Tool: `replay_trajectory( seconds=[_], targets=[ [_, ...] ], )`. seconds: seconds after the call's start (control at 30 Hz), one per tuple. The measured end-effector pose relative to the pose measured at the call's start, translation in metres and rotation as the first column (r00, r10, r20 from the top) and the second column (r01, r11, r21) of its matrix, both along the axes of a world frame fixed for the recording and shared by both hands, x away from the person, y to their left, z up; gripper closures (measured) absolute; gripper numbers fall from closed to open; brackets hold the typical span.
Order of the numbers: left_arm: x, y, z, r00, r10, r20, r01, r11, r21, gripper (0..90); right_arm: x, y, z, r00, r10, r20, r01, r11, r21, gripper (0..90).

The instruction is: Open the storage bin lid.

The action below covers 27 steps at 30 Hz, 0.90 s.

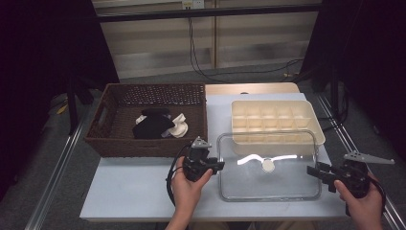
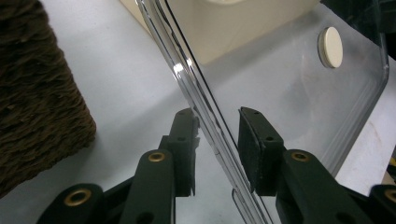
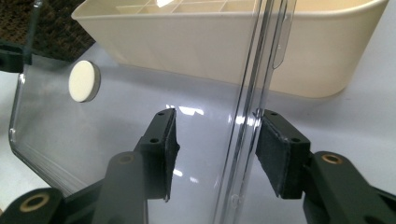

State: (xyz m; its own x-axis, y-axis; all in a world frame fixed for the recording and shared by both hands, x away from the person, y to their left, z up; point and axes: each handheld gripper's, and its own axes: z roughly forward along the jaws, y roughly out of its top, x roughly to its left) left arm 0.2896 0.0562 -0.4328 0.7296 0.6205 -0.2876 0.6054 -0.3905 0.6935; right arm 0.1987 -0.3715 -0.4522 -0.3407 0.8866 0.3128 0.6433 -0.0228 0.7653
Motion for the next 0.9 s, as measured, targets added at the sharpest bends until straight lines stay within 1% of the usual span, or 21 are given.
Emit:
replay_trajectory(
  seconds=[0.03,0.07,0.1,0.13,0.17,0.2,0.33,0.37,0.43,0.47,0.53,0.6,0.63,0.7,0.73,0.8,0.87,0.9],
  targets=[
    [-0.001,0.000,0.001,1.0000,-0.004,0.003,0.004,1.0000,0.001,67.6,0.000,0.000,0.000,1.0000,-0.006,-0.003,0.006,1.0000,0.001,51.2],
    [-0.002,0.001,0.002,1.0000,-0.004,0.002,0.004,1.0000,-0.006,68.0,0.000,0.000,0.000,0.9999,-0.009,-0.007,0.009,1.0000,-0.002,53.9],
    [-0.002,0.001,0.003,1.0000,-0.007,0.003,0.007,1.0000,-0.004,68.4,-0.001,0.000,0.000,0.9998,-0.009,-0.017,0.009,0.9999,-0.008,56.4],
    [-0.003,0.002,0.004,1.0000,-0.006,0.002,0.006,1.0000,-0.001,68.6,-0.002,-0.001,0.000,0.9998,-0.003,-0.021,0.003,1.0000,-0.003,57.8],
    [-0.004,0.003,0.004,1.0000,-0.006,0.001,0.006,1.0000,-0.004,68.8,-0.003,-0.003,0.000,0.9998,0.004,-0.022,-0.004,0.9999,0.012,60.1],
    [-0.005,0.004,0.004,0.9999,-0.010,-0.004,0.009,0.9999,-0.012,69.1,-0.004,-0.003,0.001,0.9997,0.004,-0.024,-0.004,0.9999,0.017,61.2],
    [-0.009,0.005,0.006,0.9999,-0.011,-0.008,0.011,0.9999,-0.005,69.9,-0.011,-0.005,0.003,0.9992,0.014,-0.036,-0.013,0.9993,0.035,64.5],
    [-0.009,0.006,0.006,0.9999,-0.009,-0.012,0.008,0.9999,-0.013,70.4,-0.013,-0.007,0.003,0.9989,0.017,-0.044,-0.014,0.9982,0.058,66.6],
    [-0.010,0.009,0.008,0.9996,-0.009,-0.026,0.009,0.9994,-0.034,71.5,-0.014,-0.009,0.004,0.9987,0.018,-0.048,-0.014,0.9962,0.086,69.2],
    [-0.011,0.009,0.009,0.9996,-0.009,-0.026,0.008,0.9994,-0.033,72.0,-0.014,-0.010,0.004,0.9986,0.017,-0.049,-0.012,0.9952,0.097,70.0],
    [-0.012,0.009,0.012,0.9997,-0.013,-0.022,0.012,0.9997,-0.022,72.2,-0.015,-0.010,0.005,0.9985,0.016,-0.051,-0.011,0.9945,0.104,70.8],
    [-0.013,0.009,0.013,0.9997,-0.013,-0.019,0.012,0.9997,-0.020,72.3,-0.015,-0.010,0.006,0.9984,0.016,-0.055,-0.009,0.9936,0.112,71.7],
    [-0.012,0.009,0.012,0.9997,-0.013,-0.021,0.012,0.9997,-0.023,72.3,-0.015,-0.011,0.006,0.9981,0.020,-0.058,-0.013,0.9933,0.115,71.5],
    [-0.012,0.009,0.010,0.9998,-0.006,-0.021,0.005,0.9998,-0.020,72.0,-0.014,-0.010,0.005,0.9983,0.014,-0.056,-0.008,0.9945,0.104,70.4],
    [-0.012,0.008,0.009,0.9998,-0.005,-0.018,0.004,1.0000,-0.009,71.8,-0.014,-0.009,0.004,0.9985,0.011,-0.054,-0.006,0.9953,0.097,70.0],
    [-0.013,0.008,0.008,0.9998,-0.003,-0.022,0.003,0.9999,-0.010,71.4,-0.013,-0.008,0.003,0.9983,0.013,-0.056,-0.008,0.9966,0.082,69.5],
    [-0.012,0.009,0.008,0.9996,-0.008,-0.028,0.007,0.9999,-0.015,71.6,-0.013,-0.008,0.003,0.9980,0.018,-0.060,-0.013,0.9960,0.088,69.6],
    [-0.012,0.010,0.008,0.9995,-0.008,-0.032,0.007,0.9999,-0.008,71.5,-0.013,-0.008,0.003,0.9977,0.020,-0.065,-0.014,0.9958,0.090,69.5]
  ],
)
